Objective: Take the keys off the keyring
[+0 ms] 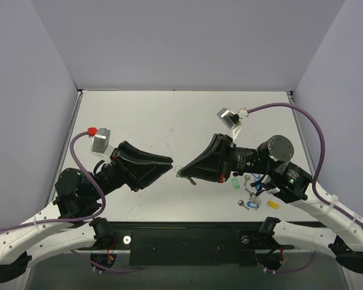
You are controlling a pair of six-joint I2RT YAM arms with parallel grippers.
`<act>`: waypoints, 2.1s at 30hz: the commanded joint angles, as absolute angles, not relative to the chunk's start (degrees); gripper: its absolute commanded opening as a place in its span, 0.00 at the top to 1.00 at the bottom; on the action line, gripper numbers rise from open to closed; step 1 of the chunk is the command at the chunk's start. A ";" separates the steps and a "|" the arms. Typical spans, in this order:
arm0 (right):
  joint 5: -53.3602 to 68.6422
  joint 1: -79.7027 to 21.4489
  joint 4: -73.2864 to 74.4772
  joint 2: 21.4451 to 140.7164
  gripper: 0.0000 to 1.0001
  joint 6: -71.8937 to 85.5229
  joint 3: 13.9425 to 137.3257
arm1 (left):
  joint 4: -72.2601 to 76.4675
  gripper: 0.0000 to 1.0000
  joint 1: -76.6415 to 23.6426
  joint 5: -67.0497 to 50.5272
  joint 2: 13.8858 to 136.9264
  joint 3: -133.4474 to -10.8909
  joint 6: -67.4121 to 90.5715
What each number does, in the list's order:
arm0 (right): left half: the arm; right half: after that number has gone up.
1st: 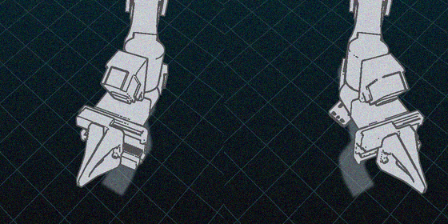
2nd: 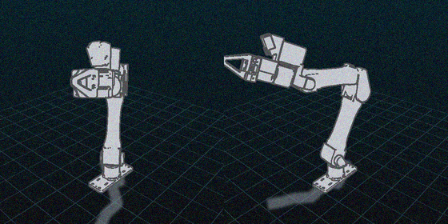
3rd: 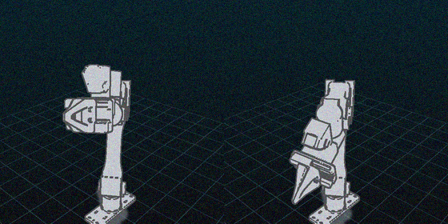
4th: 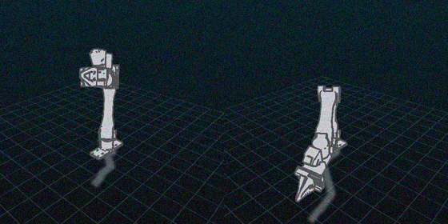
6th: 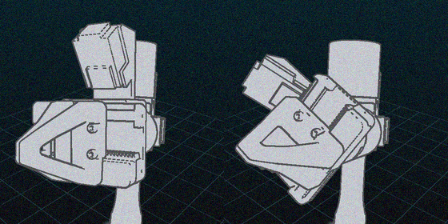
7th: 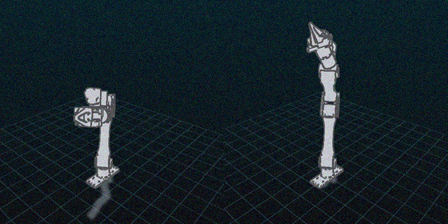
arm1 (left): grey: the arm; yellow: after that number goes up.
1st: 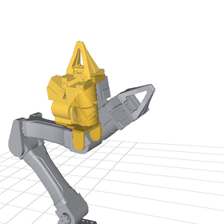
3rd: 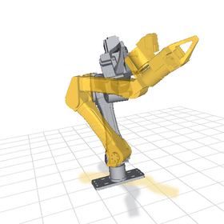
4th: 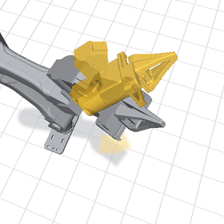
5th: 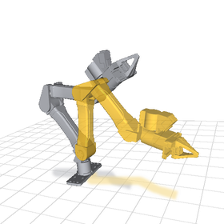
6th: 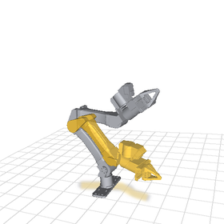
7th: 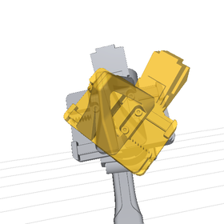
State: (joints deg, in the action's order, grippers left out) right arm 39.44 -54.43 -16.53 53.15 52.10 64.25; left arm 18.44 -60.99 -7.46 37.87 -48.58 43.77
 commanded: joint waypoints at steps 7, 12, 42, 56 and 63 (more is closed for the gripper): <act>39.90 -54.32 -20.57 53.00 1.00 50.89 65.66 | 22.76 0.68 -61.17 -9.58 39.64 -50.18 45.53; 39.46 -54.32 -20.04 52.91 1.00 50.45 65.66 | 23.20 0.68 -61.17 -10.11 39.99 -50.62 46.05; 38.94 -54.40 -18.63 54.23 1.00 49.66 67.06 | 22.15 0.83 -61.17 -10.55 40.61 -51.50 47.55; 38.23 -54.40 -12.85 53.70 1.00 47.12 68.11 | 15.48 1.00 -61.17 -12.92 41.39 -55.00 45.09; 37.35 -54.32 -0.80 55.02 1.00 42.72 72.68 | -1.98 1.00 -61.17 -20.55 44.55 -62.22 36.75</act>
